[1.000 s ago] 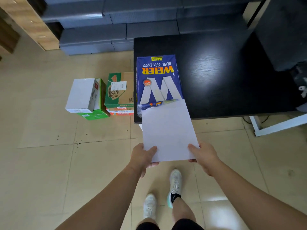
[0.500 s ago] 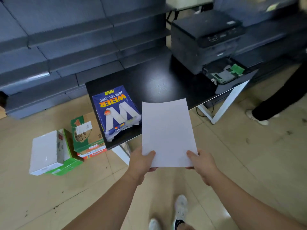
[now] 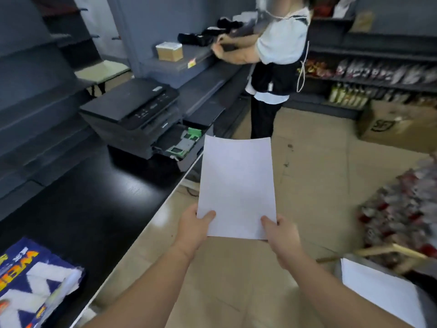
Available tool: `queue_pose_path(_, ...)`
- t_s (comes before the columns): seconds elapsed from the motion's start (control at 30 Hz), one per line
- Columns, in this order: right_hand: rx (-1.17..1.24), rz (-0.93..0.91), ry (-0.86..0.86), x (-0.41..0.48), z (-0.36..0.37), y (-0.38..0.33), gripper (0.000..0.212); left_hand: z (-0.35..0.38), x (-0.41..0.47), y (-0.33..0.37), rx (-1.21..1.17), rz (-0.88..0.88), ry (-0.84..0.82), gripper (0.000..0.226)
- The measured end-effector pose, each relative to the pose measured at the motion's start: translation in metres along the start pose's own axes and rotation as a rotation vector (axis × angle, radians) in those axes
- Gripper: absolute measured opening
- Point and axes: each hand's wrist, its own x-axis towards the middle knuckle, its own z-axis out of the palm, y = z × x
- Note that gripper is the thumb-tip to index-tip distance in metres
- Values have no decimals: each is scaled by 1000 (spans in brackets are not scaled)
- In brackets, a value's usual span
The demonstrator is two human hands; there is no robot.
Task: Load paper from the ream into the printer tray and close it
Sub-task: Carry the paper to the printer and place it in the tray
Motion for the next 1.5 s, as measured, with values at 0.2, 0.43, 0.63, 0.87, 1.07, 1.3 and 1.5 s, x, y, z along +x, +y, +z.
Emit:
queue_pose_path(0.2,91,18,156,50,-70,-17,32,95,36,45,7,67,-130,11)
queue_pose_path(0.43,115,65,213,113,-107,-28,39,167,83,77,63,87,-209,13)
queue_pose_path(0.63,155,65,230,186,-122,-54,26,218,149,111,95,150,-257,8)
queue_pose_path(0.87,202,58,285,278,-119,-110,15,267,250,165,153,209,-347,12)
queue_pose_path(1.07,244,62,327,345,-127,-147,14,309,316,198,200,230,-371,11)
queue_pose_path(1.3,210,9,281,428,-139,-184,14,352,376,227,107,166,-308,11)
queue_pose_path(1.5,79,-101,99,517,-112,-245,16,349,435,251,31,138,-70,10)
